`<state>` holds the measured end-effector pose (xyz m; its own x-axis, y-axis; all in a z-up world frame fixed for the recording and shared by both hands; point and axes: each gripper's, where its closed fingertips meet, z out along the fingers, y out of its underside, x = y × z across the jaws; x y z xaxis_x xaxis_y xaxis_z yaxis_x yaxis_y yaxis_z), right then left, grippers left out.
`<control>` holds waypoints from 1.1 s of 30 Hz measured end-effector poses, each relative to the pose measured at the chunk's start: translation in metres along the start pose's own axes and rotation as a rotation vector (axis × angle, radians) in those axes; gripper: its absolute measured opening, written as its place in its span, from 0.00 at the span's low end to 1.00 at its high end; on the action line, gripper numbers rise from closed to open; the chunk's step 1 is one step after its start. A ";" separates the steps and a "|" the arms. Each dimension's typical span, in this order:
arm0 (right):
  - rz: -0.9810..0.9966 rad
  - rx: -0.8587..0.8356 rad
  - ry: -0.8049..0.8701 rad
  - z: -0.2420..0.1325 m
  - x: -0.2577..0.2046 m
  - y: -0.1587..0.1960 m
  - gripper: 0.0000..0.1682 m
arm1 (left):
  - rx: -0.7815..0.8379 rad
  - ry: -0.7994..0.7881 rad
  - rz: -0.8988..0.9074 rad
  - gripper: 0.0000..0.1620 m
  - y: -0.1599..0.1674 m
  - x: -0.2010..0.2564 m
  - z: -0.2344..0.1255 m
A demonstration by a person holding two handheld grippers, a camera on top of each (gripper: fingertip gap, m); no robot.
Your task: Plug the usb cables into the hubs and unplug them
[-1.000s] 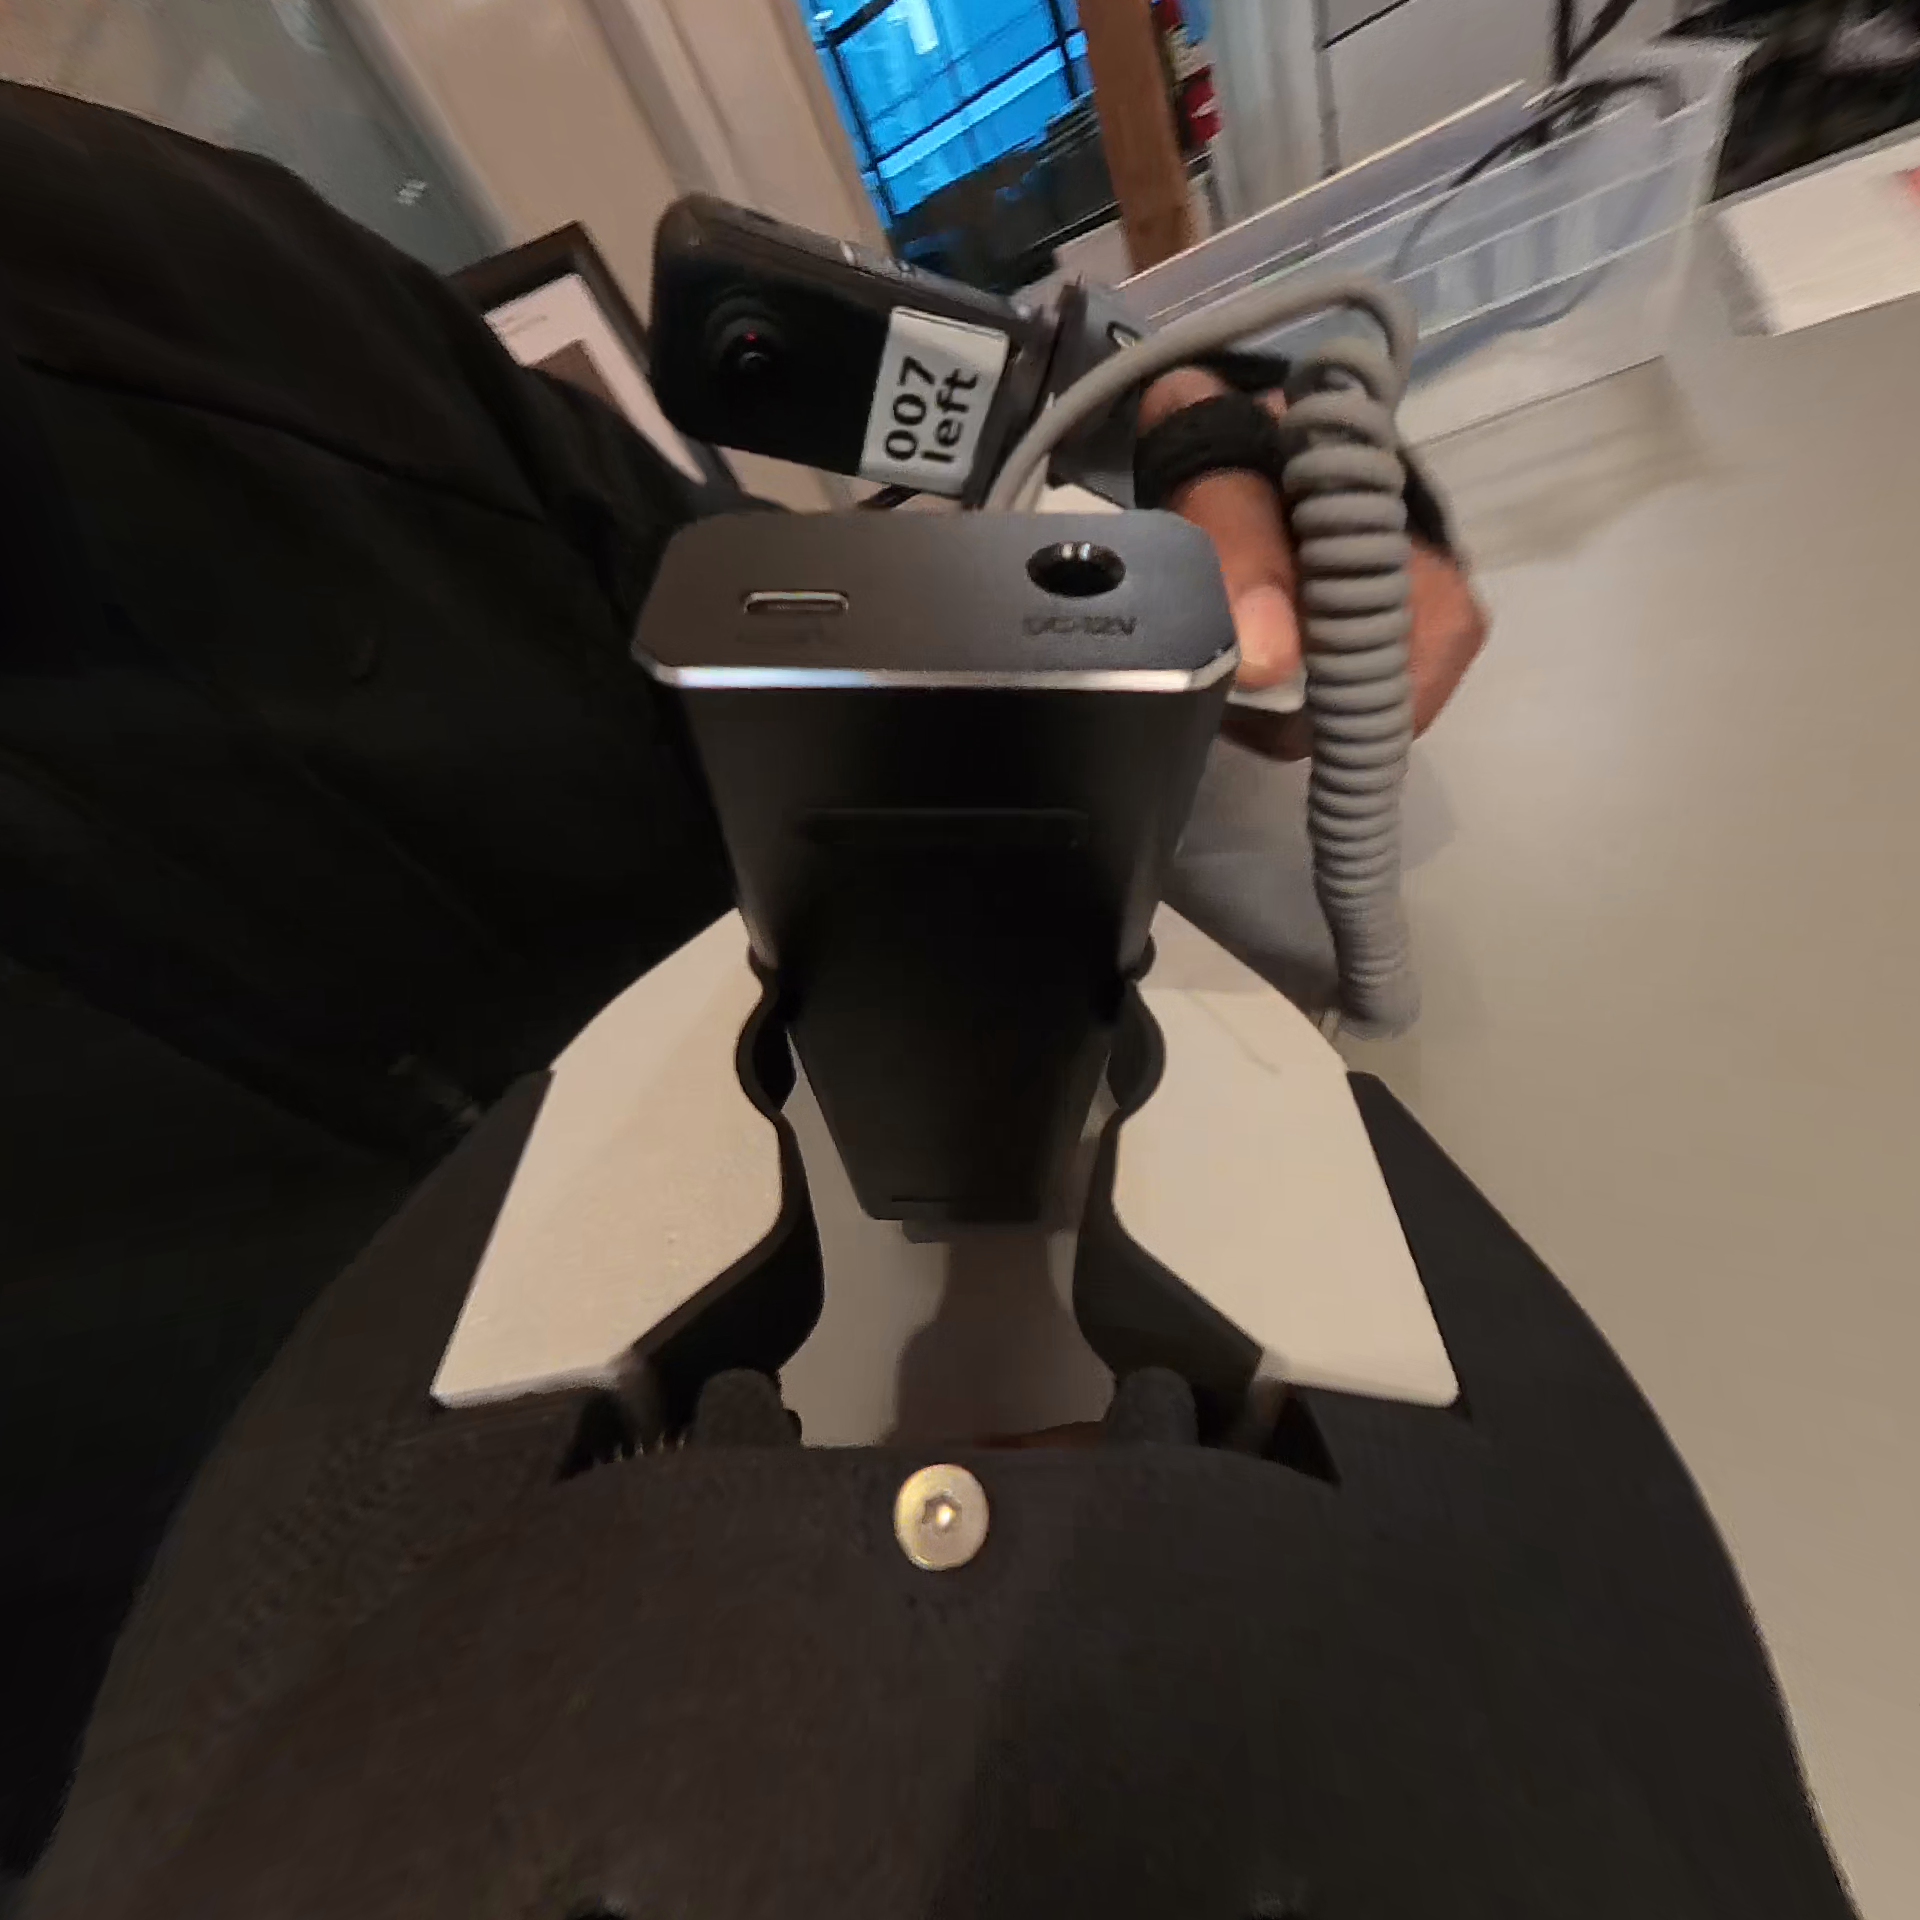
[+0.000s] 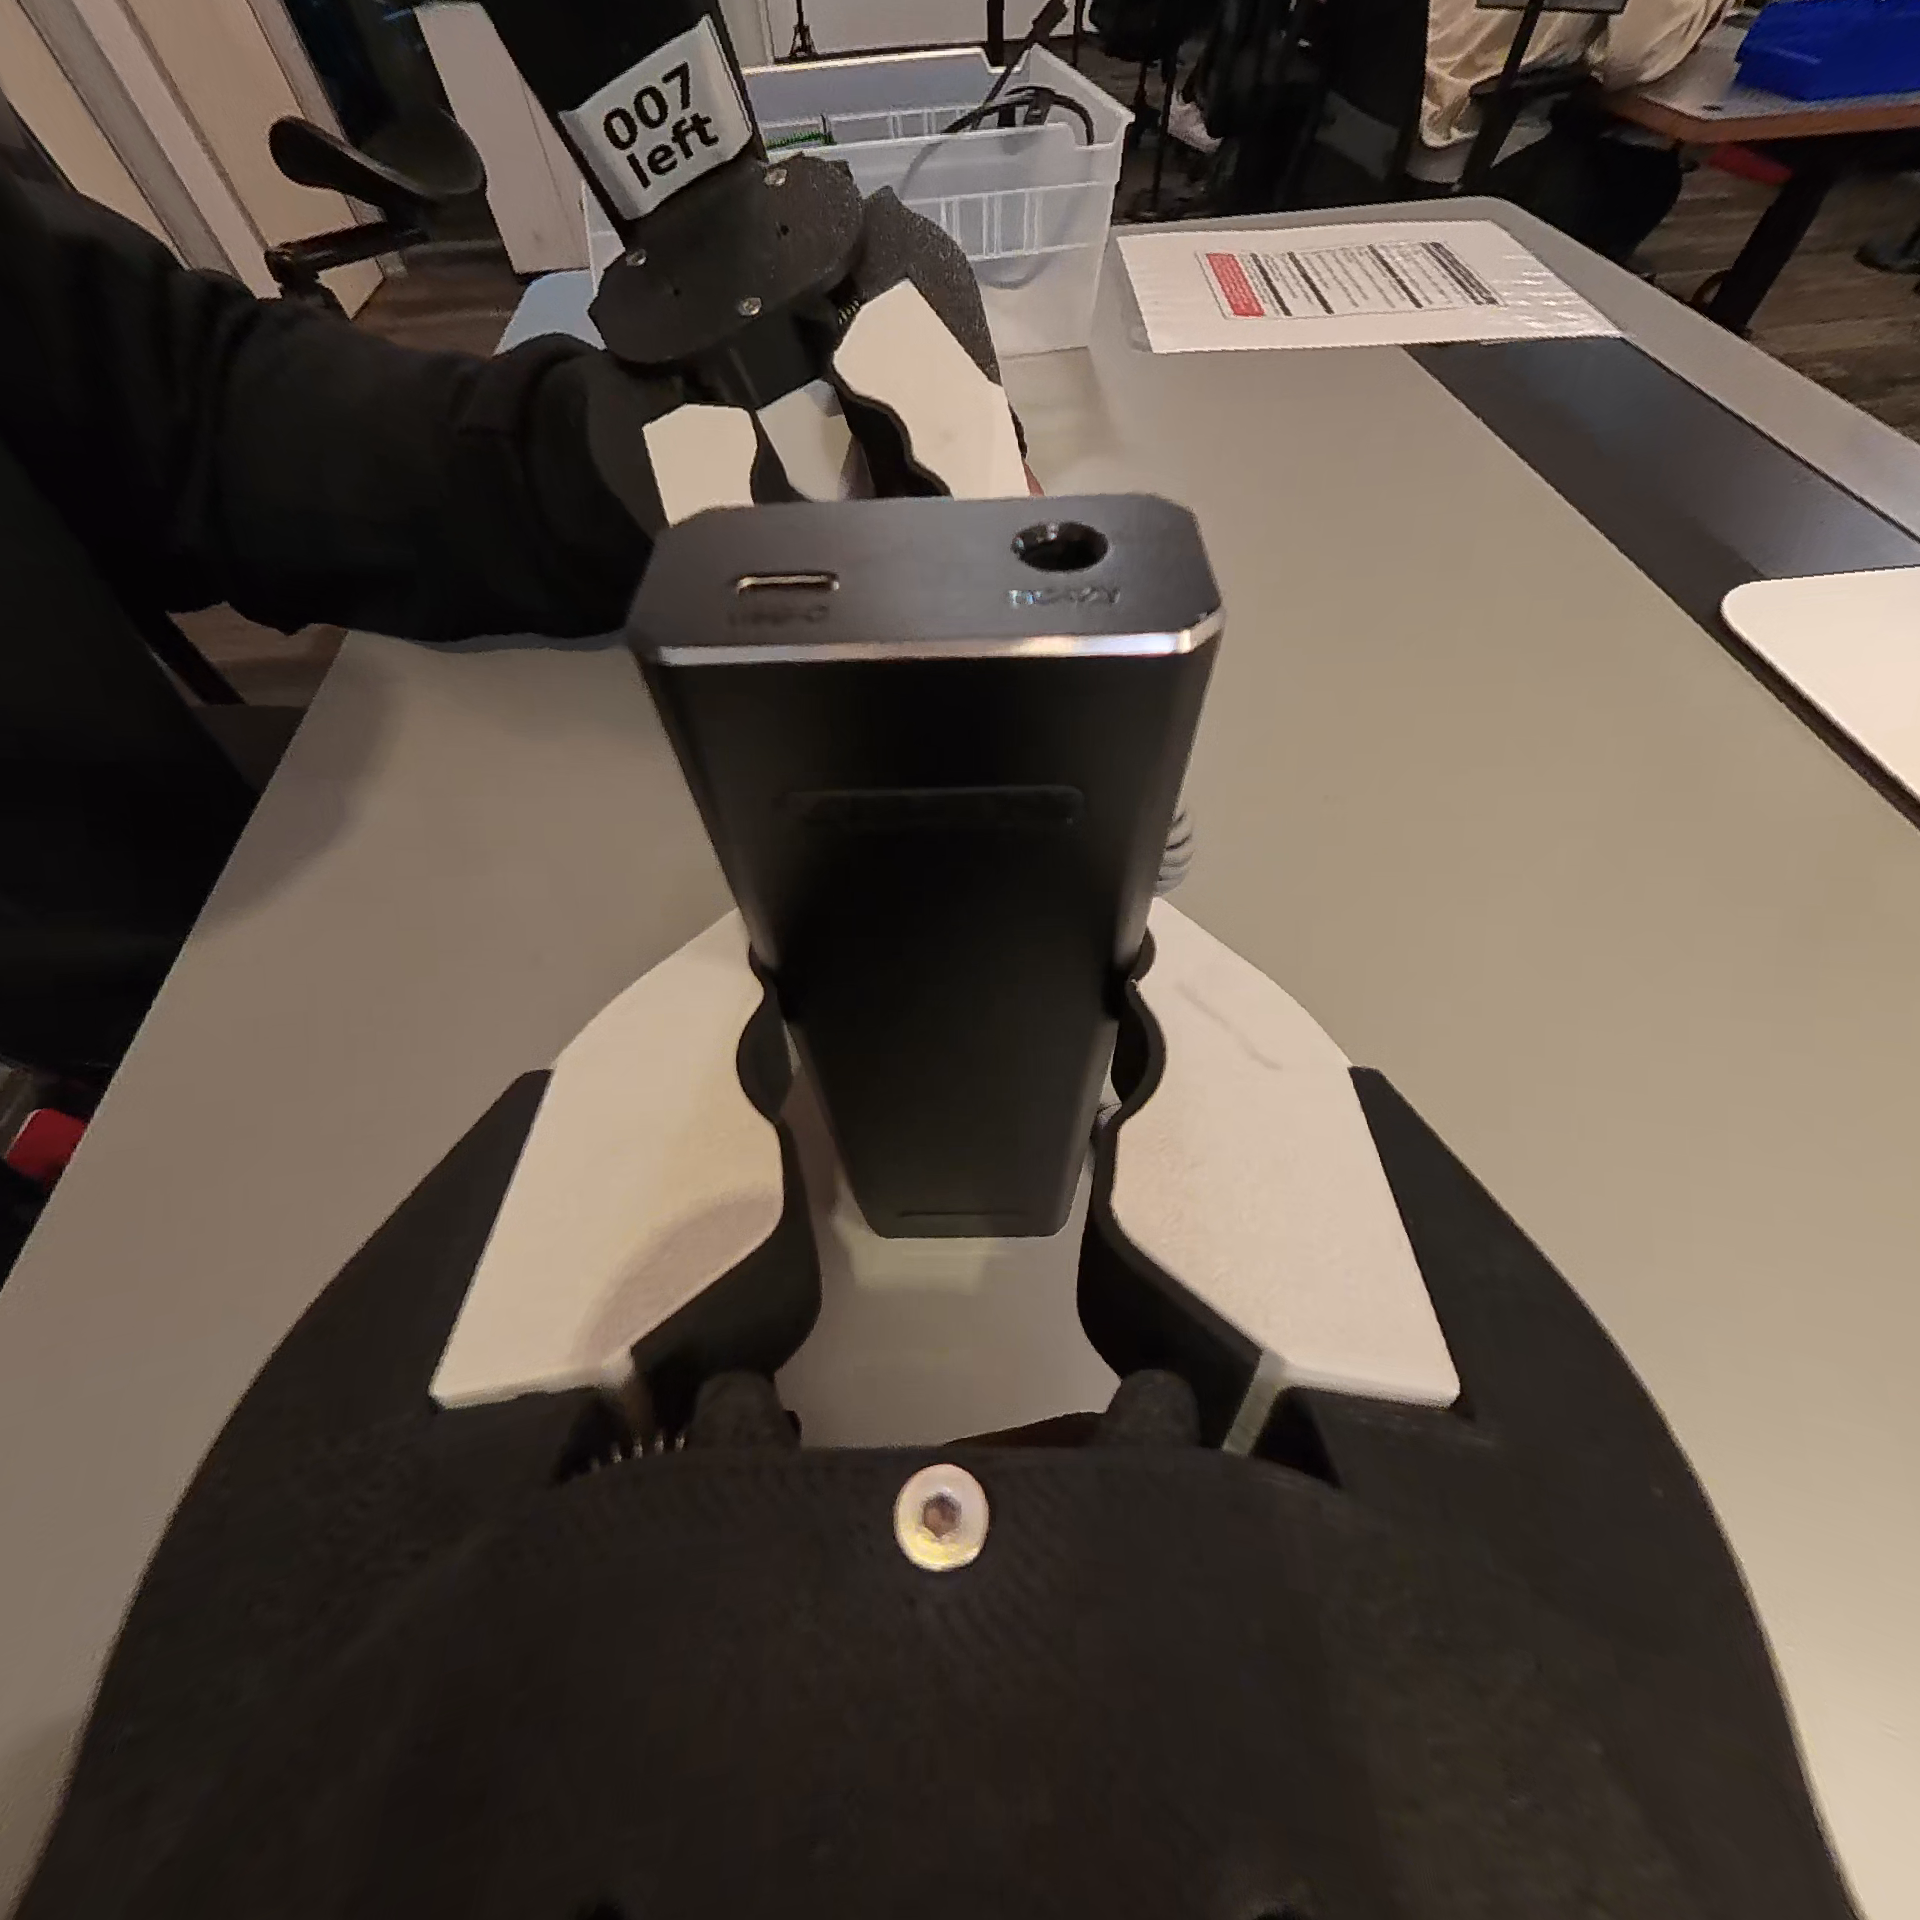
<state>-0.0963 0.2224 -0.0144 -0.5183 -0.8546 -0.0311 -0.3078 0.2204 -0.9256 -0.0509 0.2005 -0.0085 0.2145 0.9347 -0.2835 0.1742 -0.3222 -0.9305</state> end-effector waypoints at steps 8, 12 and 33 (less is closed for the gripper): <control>0.017 0.051 0.022 -0.002 0.000 -0.005 0.38 | 0.025 0.002 -0.035 0.24 -0.004 -0.002 -0.006; 0.028 0.063 0.043 -0.003 0.003 -0.005 0.41 | 0.024 0.007 -0.048 0.24 -0.003 -0.002 -0.006; 0.120 0.111 0.079 -0.007 0.004 0.003 0.36 | -0.394 -0.006 -0.365 0.17 0.045 0.011 0.064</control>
<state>-0.1052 0.2228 -0.0146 -0.6083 -0.7848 -0.1184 -0.1525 0.2619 -0.9530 -0.1022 0.2057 -0.0681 0.0672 0.9969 0.0400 0.5843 -0.0068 -0.8115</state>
